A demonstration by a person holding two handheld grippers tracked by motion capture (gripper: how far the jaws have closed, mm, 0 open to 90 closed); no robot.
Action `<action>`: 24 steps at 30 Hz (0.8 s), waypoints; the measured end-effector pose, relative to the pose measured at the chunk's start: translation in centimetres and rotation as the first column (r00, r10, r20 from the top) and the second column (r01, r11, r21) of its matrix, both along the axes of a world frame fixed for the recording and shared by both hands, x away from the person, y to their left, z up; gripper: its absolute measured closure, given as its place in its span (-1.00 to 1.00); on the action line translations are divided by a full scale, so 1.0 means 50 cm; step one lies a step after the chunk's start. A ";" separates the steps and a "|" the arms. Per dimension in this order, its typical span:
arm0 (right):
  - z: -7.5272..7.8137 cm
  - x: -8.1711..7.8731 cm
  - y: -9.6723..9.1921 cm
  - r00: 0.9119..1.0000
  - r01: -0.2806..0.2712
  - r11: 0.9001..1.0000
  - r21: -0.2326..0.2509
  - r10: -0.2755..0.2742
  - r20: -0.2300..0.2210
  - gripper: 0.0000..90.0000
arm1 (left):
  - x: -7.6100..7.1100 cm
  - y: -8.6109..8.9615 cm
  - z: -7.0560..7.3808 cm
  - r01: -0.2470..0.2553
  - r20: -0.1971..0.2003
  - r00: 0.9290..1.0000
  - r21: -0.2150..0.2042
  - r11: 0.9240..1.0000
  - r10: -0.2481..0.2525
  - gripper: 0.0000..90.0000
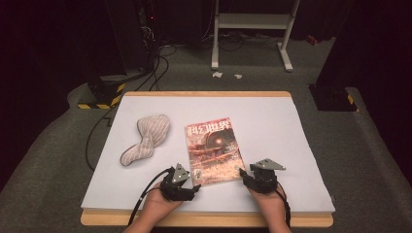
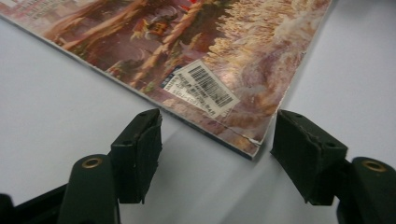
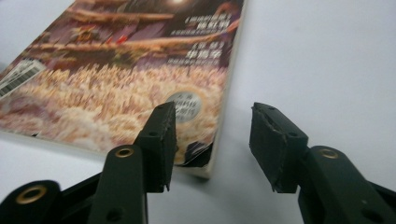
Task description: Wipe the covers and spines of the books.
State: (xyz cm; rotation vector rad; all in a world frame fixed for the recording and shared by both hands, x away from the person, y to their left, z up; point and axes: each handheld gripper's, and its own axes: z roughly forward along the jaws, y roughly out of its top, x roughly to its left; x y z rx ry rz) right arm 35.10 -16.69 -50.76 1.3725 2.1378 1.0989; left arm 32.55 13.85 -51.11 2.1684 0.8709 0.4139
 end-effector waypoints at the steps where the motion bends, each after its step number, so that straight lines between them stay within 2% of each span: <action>1: -0.002 0.001 0.002 1.000 -0.008 1.000 0.003 0.009 -0.017 0.16 | 0.001 -0.001 0.000 -0.001 -0.002 1.000 0.000 1.000 0.001 -0.23; 5: -0.004 0.005 0.010 0.998 -0.030 0.999 0.032 0.032 -0.058 0.21 | 0.004 0.001 0.001 -0.003 -0.005 1.000 -0.004 1.000 0.003 -0.18; 11: -0.002 0.004 0.032 0.997 -0.044 0.999 0.017 0.045 -0.058 0.21 | 0.009 0.019 0.003 -0.028 -0.004 1.000 0.005 1.000 0.028 -0.09; 17: -0.002 0.009 0.064 0.997 -0.064 0.998 0.008 0.064 -0.052 0.22 | 0.023 0.052 0.003 -0.087 -0.002 0.996 0.000 0.996 0.087 0.02; 24: -0.002 0.016 0.093 0.997 -0.067 0.998 -0.014 0.067 -0.035 0.22 | 0.034 0.070 0.003 -0.117 -0.004 0.993 -0.009 0.993 0.117 0.18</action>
